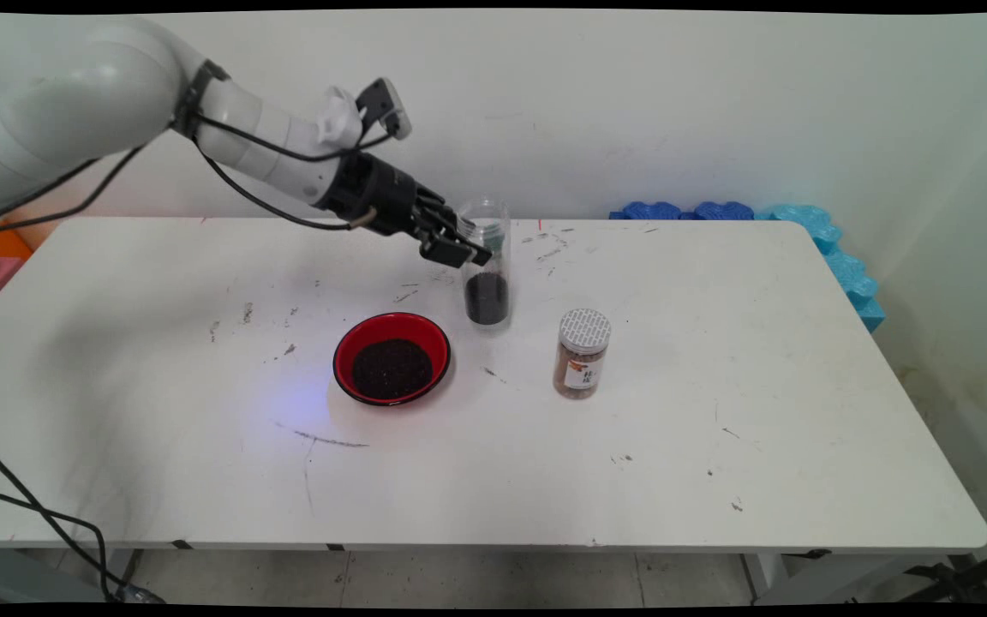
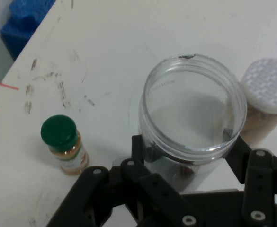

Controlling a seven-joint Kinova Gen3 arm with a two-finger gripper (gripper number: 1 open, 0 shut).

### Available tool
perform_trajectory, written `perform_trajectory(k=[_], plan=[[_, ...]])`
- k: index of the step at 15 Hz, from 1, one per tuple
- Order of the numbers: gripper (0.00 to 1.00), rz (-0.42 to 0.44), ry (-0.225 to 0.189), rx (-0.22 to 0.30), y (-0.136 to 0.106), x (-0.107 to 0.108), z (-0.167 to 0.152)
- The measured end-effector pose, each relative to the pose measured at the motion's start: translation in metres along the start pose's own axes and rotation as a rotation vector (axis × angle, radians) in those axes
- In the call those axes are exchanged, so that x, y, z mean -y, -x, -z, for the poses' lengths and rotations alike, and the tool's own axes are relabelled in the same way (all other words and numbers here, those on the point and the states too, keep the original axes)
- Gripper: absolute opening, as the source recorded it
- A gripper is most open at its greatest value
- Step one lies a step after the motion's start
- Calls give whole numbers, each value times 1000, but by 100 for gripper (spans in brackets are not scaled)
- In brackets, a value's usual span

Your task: Pour the black seasoning powder in the red bowl

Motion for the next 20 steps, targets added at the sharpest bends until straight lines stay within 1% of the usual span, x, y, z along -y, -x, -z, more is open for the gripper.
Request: perform_trajectory(k=[6,9,15,20], plan=[[0,26,1,-41,-21,-16,54],[0,31,16,-60,-29,-27,90],[0,20,77,-78,-31,-53,161],[0,17,131,-63,-18,-72,210]])
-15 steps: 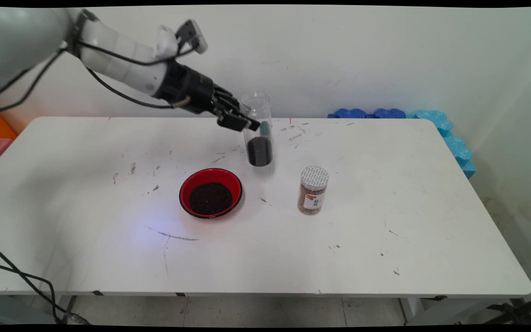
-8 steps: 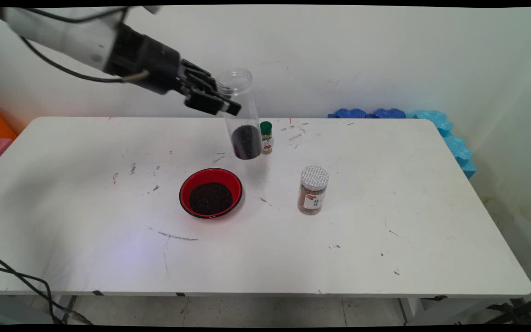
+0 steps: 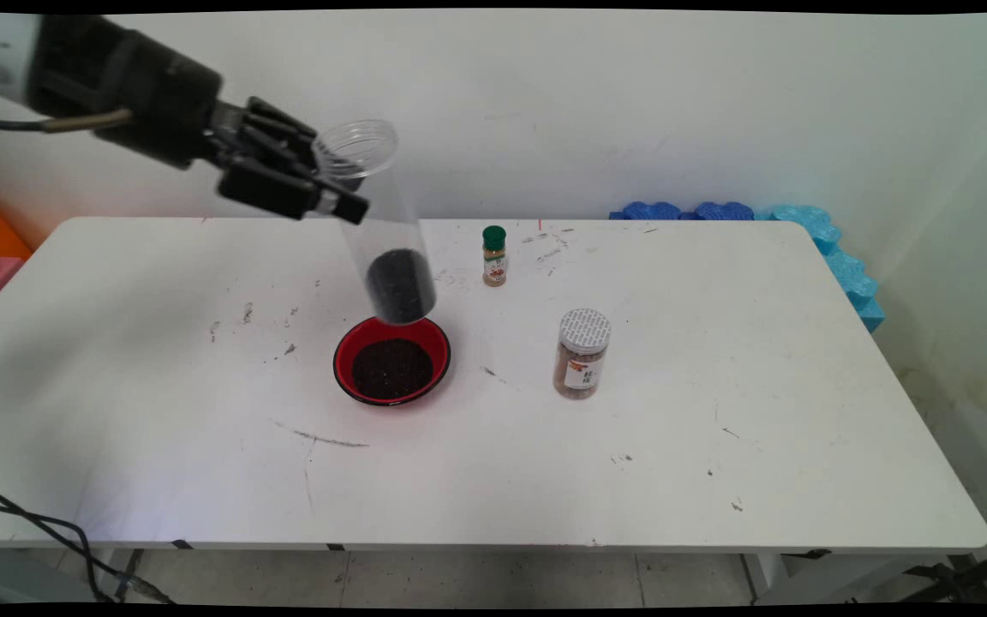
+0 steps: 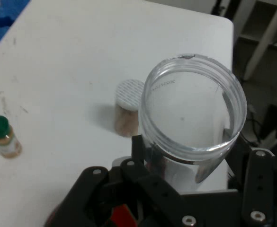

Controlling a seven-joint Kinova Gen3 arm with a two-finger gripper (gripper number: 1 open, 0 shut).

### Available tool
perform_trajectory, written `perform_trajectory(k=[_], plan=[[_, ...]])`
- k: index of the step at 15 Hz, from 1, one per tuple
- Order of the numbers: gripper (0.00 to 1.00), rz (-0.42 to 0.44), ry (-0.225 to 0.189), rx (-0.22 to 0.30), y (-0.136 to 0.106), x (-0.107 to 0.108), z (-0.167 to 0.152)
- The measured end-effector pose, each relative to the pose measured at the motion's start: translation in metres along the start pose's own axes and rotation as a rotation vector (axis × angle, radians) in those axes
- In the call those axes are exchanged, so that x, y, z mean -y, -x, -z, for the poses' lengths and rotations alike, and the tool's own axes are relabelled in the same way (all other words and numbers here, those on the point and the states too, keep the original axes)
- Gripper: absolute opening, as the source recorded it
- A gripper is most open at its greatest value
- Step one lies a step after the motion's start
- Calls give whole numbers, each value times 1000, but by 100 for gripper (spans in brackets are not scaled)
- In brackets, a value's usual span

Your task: Pour the black seasoning powder in the red bowl

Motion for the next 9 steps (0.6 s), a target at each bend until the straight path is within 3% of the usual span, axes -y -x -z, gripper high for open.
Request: perform_trajectory(k=[5,9], plan=[[0,22,29,34,23,-11,27],[0,48,31,68,45,-13,31]])
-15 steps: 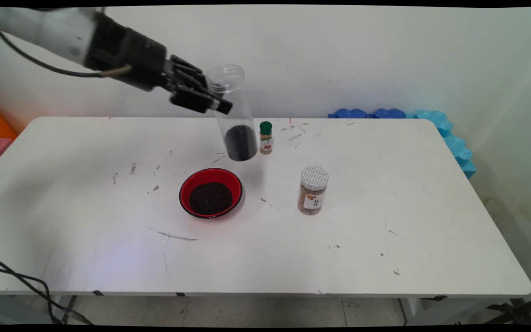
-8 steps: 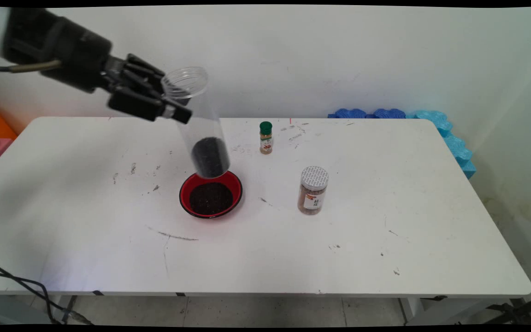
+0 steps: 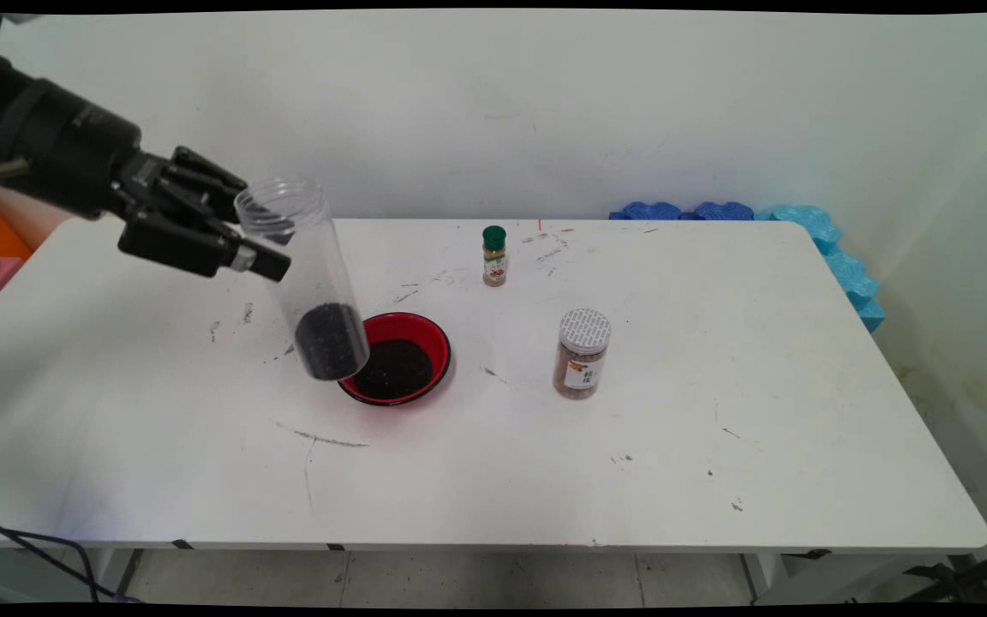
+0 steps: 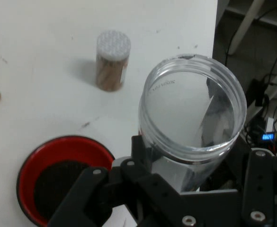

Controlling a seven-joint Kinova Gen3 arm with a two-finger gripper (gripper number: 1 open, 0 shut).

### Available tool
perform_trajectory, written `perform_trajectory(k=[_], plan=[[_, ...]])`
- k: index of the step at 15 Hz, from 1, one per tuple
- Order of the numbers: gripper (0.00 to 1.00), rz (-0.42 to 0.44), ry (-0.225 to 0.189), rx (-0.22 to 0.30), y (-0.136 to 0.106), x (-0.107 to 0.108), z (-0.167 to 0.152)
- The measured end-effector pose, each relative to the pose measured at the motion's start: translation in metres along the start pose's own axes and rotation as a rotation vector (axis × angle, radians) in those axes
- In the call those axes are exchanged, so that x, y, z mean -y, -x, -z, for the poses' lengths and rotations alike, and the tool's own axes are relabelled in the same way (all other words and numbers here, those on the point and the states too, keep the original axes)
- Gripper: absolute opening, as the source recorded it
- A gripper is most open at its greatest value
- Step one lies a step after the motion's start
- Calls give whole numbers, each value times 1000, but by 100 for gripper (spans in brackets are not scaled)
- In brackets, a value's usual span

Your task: Pour the black seasoning powder in the red bowl

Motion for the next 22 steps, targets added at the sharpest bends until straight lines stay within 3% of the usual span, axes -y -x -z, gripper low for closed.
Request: perform_trajectory(k=[12,22], plan=[[0,67,-6,63,31,3,-34],[0,294,43,121,43,16,-69]])
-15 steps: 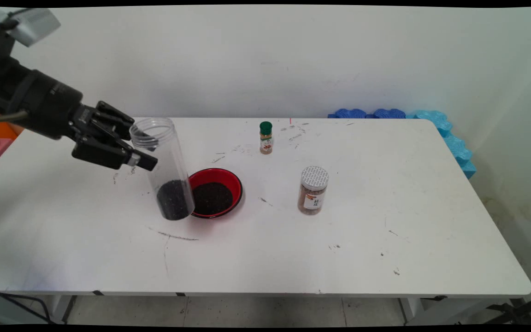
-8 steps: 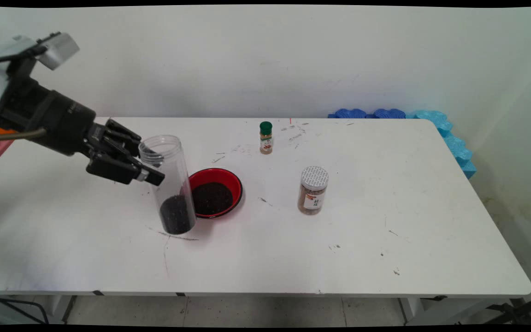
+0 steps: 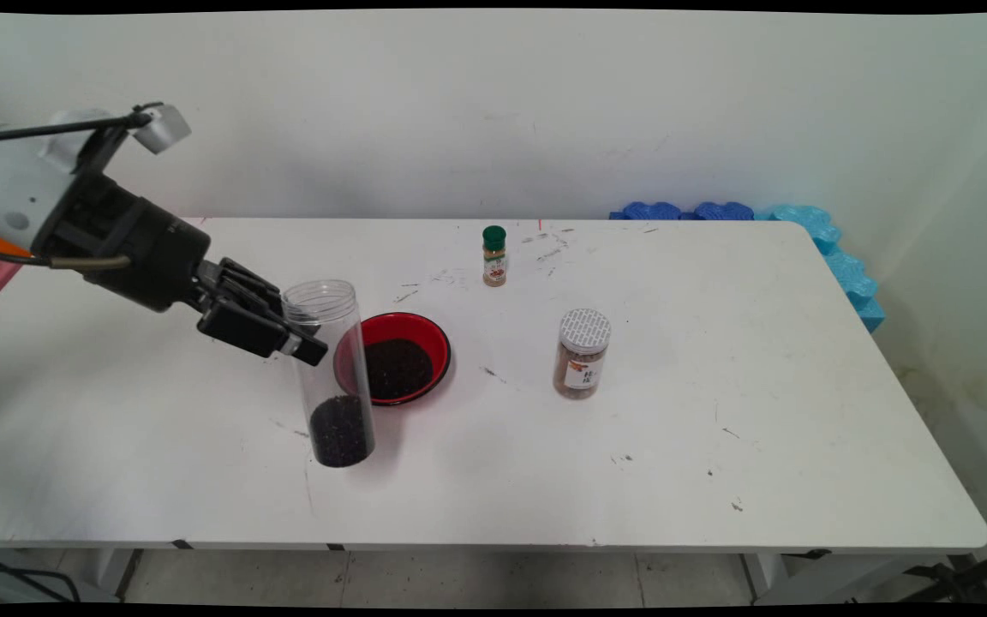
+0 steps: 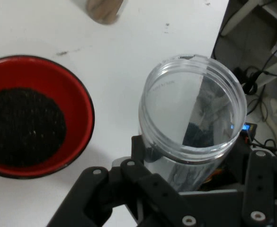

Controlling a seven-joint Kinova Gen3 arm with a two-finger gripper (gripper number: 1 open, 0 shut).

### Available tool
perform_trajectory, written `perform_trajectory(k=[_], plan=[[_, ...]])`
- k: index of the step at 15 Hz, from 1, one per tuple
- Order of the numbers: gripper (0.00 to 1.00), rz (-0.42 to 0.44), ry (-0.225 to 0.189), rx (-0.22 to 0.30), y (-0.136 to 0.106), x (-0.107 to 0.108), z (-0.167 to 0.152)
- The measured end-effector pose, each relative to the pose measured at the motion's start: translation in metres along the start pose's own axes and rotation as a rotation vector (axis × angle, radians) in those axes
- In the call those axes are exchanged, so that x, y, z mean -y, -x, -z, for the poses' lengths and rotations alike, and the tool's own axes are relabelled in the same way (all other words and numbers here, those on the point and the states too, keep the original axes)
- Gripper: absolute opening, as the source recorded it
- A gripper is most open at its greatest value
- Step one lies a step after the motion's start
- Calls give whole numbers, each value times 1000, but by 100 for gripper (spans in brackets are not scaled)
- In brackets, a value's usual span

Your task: Pour the black seasoning powder in the red bowl

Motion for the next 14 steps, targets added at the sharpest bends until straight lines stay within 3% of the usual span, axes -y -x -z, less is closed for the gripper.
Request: perform_trajectory(k=[14], plan=[[0,413,86,8,4,18,-19]])
